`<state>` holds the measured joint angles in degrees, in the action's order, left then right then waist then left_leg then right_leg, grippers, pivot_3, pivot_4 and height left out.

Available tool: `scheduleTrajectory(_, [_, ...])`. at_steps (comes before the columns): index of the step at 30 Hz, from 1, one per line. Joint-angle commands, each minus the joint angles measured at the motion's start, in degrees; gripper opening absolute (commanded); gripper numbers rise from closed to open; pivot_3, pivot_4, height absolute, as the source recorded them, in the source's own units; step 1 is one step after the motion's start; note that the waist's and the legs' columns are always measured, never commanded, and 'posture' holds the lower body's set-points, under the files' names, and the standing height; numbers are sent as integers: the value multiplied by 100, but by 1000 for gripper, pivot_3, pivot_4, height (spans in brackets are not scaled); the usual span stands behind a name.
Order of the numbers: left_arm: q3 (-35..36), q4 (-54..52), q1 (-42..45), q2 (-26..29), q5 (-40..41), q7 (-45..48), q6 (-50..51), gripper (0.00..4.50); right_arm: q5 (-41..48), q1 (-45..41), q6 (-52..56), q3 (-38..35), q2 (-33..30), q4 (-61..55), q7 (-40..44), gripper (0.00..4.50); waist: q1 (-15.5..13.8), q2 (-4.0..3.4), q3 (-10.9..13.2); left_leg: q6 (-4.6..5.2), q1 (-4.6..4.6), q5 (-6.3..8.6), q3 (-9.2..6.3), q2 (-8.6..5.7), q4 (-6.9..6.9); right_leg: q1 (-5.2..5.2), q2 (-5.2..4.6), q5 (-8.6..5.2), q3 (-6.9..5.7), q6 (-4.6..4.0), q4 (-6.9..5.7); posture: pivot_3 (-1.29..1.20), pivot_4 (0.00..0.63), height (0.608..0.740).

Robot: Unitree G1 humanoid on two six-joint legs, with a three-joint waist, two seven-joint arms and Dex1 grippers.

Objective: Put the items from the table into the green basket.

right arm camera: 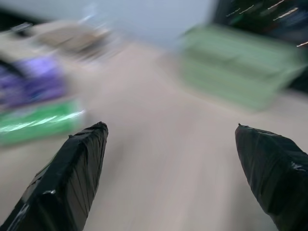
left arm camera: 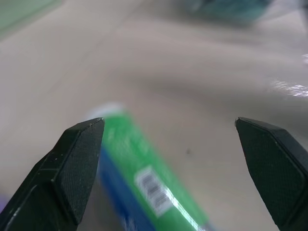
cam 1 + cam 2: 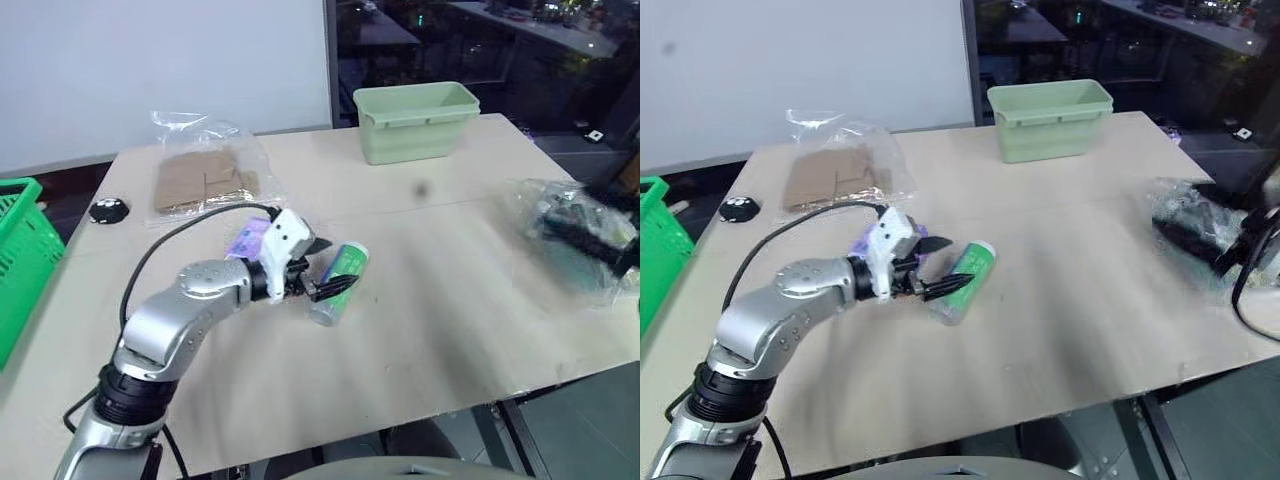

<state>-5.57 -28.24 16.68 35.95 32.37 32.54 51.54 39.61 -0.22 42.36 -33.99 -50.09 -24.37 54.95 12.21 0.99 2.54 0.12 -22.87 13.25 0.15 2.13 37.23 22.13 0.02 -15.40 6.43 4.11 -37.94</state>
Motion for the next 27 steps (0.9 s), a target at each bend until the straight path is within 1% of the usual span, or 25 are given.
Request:
scheduleTrajectory(1, [87, -565, -107, -83, 32, -587, 724, 4500, 94, 732, -330, 46, 86, -465, 469, 4480, -69, -1, -1, 0, -3, 0, -1, -3, 0, 1, -1, 0, 0, -1, 2, -160, 0, 740])
scheduleTrajectory(4, [-216, -597, -235, -124, -124, -799, 978, 4500, 28, 1048, -644, 126, 138, -243, 760, 4480, -105, -1, -2, 0, 0, 0, -10, -3, 0, -4, -2, -1, -11, -1, 3, -146, 0, 740])
scheduleTrajectory(6, [-260, -532, -263, -370, -84, -975, 1178, 4500, -50, 1199, -868, 171, 101, -113, 981, 4480, -112, -1, -1, 0, 9, 0, -7, -4, 6, -11, -3, -2, -9, -2, 2, -146, 0, 740])
scheduleTrajectory(9, [-576, -398, -372, -676, -214, -1119, 1210, 4500, -176, 1403, -1201, 222, 63, 41, 1267, 4480, -134, 3, -7, -1, 30, 0, -15, -7, 17, -39, -2, -11, -12, -20, 5, -142, 0, 740])
scheduleTrajectory(11, [-484, -375, -450, -986, -99, -1247, 1399, 4500, -49, 1495, -1182, 170, 40, 26, 1365, 4480, -171, -4, -12, -1, 40, 0, -17, -12, 18, -48, -4, -12, -9, -21, 5, -151, 0, 740])
scheduleTrajectory(15, [-616, -230, -433, -903, -511, -1548, 1565, 4500, 137, 1640, -1220, 12, 60, 5, 1518, 4480, -205, -14, -29, -1, 45, 0, -30, -21, 17, -51, -4, -13, -8, -22, 5, -160, 0, 740])
scheduleTrajectory(19, [-740, -62, -385, -790, -853, -1629, 1415, 4500, 458, 1758, -1157, -167, 122, -73, 1575, 4480, -197, -10, -27, -1, 35, 0, -39, -28, 13, -43, -3, -13, -8, -21, 6, -172, 0, 740])
scheduleTrajectory(22, [-856, -39, -413, -780, -911, -1537, 1360, 3643, 584, 1825, -1214, -223, 155, -92, 1605, 4500, -199, -9, -26, -1, 25, 0, -40, -28, 13, -38, -5, -13, -9, -20, 11, -176, 0, 740])
scheduleTrajectory(24, [-875, -41, -443, -813, -903, -1511, 1386, 2774, 667, 1841, -1219, -239, 168, -103, 1624, 4500, -197, -10, -27, -2, 26, 0, -40, -29, 13, -38, -6, -13, -9, -21, 11, -176, 0, 740])
scheduleTrajectory(25, [-880, -32, -439, -834, -919, -1508, 1392, 2437, 713, 1849, -1200, -232, 149, -96, 1670, 4500, -196, -14, -29, -2, 27, 0, -41, -29, 13, -38, -6, -13, -10, -21, 11, -176, 0, 740])
scheduleTrajectory(26, [-870, -30, -441, -854, -930, -1509, 1400, 2151, 741, 1861, -1190, -230, 132, -95, 1702, 4500, -195, -17, -31, -2, 29, 0, -40, -29, 13, -39, -6, -13, -9, -21, 11, -175, 0, 740])
scheduleTrajectory(27, [-846, -22, -443, -884, -931, -1514, 1404, 2086, 746, 1858, -1198, -222, 112, -76, 1726, 4500, -195, -17, -31, -2, 29, 0, -40, -30, 13, -39, -6, -13, -8, -22, 10, -175, 0, 740])
